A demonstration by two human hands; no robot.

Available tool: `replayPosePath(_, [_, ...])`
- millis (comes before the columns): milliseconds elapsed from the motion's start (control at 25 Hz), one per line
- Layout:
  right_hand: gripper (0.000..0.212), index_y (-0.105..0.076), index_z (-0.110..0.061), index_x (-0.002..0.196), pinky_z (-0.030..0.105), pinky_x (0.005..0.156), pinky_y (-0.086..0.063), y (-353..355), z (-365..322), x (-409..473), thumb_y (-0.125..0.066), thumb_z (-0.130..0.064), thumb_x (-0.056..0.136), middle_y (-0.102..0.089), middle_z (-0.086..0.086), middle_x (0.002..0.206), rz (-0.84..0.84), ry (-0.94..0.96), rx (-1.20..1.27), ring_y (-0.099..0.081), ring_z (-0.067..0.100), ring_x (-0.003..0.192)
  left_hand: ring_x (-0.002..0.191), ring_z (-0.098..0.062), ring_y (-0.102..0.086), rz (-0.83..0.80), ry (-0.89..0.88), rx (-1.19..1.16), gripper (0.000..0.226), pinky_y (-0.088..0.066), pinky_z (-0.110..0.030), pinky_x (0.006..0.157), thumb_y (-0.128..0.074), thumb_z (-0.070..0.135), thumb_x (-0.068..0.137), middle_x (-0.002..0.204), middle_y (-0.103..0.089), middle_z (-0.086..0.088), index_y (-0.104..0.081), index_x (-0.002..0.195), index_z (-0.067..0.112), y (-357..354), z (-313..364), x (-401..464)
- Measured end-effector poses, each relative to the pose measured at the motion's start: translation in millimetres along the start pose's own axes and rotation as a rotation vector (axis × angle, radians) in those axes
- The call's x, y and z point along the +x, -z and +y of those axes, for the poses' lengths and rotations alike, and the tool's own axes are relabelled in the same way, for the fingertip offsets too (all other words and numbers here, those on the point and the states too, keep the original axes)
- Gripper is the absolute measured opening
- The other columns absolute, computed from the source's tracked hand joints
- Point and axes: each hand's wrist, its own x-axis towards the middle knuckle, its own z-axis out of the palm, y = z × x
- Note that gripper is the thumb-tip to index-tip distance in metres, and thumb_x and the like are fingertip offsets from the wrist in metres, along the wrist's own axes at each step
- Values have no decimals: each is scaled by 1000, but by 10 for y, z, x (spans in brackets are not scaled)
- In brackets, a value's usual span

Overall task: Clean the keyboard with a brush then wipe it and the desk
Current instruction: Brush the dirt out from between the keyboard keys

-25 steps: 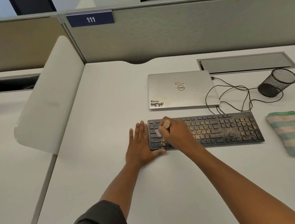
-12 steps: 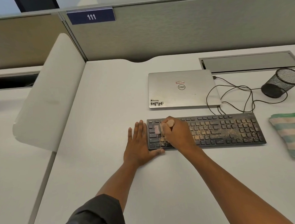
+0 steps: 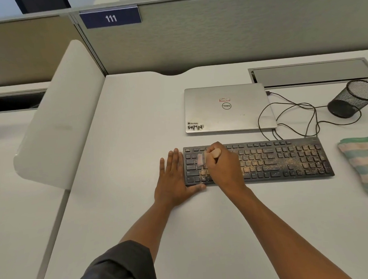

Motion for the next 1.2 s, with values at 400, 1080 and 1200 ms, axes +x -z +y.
replayPosePath(400, [9,-72,-22,85,32,49,-51,25,-155,-162,-65,-18,88,-68,-5,68,-31,4,181,-61,14,54,153,-23,25,-10,-5,3,132,9,-52,124,-12,102,71,168,17,-12,11,160,6,40,8,-16])
replayPosePath(1080, [20,-70,-22,90,13,51,-45,282,-114,-137,-63,-5,82,-68,-3,84,119,-230,40,-62,13,71,154,-26,23,-11,-26,-75,134,13,-54,124,-24,99,72,168,16,-16,10,160,3,84,-4,-32])
replayPosePath(1200, [14,-72,-21,89,35,57,-58,243,-126,-33,-63,-11,85,-71,2,79,95,-239,103,-68,22,68,154,-27,23,-17,-25,-69,134,12,-54,123,-24,99,73,168,16,-16,10,160,3,84,-6,-31])
